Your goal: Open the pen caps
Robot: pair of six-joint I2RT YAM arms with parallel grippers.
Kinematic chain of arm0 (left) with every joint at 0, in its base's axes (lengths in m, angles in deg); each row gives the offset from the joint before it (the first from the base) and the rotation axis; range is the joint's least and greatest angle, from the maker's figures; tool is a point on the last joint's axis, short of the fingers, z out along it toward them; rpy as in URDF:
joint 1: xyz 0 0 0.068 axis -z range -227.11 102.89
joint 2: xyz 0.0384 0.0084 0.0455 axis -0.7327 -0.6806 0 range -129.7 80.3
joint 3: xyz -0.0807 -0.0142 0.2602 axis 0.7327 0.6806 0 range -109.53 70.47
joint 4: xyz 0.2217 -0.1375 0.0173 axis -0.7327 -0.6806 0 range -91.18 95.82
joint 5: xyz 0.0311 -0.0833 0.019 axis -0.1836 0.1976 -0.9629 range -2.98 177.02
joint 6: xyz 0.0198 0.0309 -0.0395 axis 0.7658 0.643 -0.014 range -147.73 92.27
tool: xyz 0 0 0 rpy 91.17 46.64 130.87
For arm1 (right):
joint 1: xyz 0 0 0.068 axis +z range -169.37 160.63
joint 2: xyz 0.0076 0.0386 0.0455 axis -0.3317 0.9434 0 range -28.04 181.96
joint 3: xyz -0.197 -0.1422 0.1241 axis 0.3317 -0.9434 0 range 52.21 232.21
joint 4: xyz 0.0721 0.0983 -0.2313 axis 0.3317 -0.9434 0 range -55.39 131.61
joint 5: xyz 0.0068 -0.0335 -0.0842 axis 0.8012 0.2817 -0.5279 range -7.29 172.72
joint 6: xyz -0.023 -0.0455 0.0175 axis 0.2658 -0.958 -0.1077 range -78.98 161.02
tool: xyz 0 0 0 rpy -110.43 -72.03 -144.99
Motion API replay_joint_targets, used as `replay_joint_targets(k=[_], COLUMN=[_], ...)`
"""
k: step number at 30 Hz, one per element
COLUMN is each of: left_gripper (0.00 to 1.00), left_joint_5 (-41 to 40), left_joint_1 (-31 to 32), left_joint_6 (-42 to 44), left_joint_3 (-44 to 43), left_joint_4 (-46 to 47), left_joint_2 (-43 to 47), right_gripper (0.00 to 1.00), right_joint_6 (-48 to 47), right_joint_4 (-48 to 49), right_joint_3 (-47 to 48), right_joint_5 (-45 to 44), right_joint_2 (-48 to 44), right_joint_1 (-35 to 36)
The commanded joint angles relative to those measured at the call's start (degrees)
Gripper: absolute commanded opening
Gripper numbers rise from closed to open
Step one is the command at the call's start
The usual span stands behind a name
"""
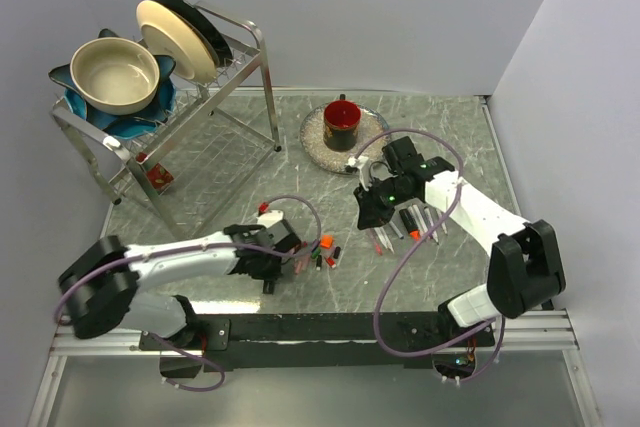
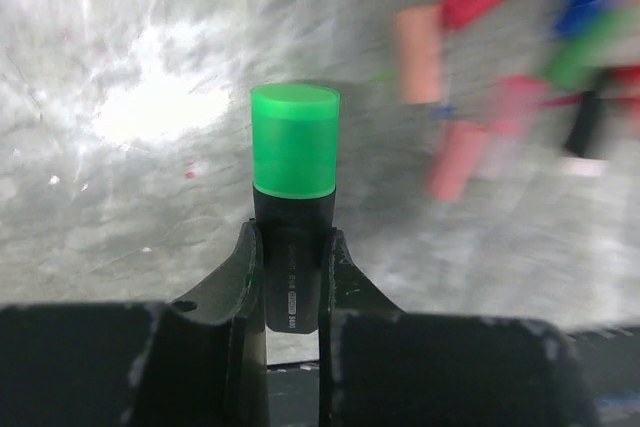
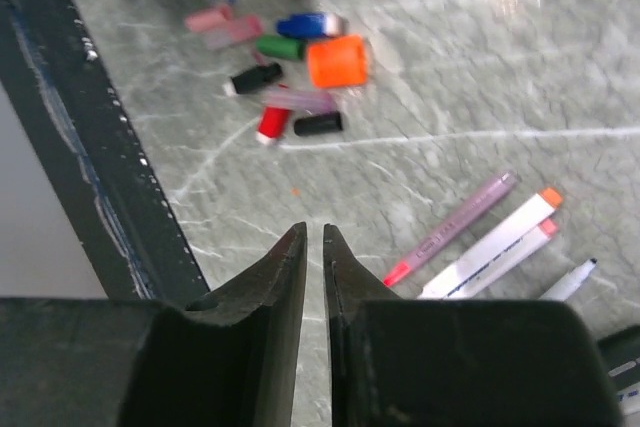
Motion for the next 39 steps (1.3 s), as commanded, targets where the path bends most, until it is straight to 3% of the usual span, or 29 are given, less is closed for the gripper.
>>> replay_joint_targets(k=[1, 8, 9, 13, 17, 24, 39], left_gripper=[0.01, 0.01, 0.01, 0.01, 0.01, 0.01, 0.01], left_joint_5=[0.9, 3.2, 3.1, -0.1, -4.0, -6.0, -3.4], left_joint_1=[0.1, 0.1, 0.1, 0.1, 0.1, 0.1, 1.3], left_joint_6=[2.1, 1.8, 1.7, 1.3, -1.1, -6.4, -10.3], left_joint_3=[1.1, 6.8, 7.1, 3.8, -1.4, -8.7, -10.2], left_joint_4=[10.5, 33.7, 39.8, 48.3, 51.1, 51.3, 55.6], left_joint_2=[12.7, 24.2, 24.3, 20.3, 13.5, 2.8, -2.7], right_gripper=[0.21, 0.36, 0.43, 0.66, 0.73, 0.73, 0.64], right_joint_6=[-2.4, -1.8, -1.4, -1.5, -0.7, 12.7, 27.9], right_joint_4=[0.6, 4.7, 6.6, 8.7, 10.1, 26.3, 36.7], right_joint_3=[0.1, -2.2, -2.7, -5.9, -7.5, -13.4, -15.6], right_joint_5=[5.3, 13.2, 14.6, 21.3, 23.2, 11.0, 0.4], right_joint_2=[-6.3, -13.5, -15.2, -16.9, -17.1, -21.3, -20.1], right_joint_1=[-0.3, -1.3, -1.5, -2.1, -2.0, -1.2, -1.2])
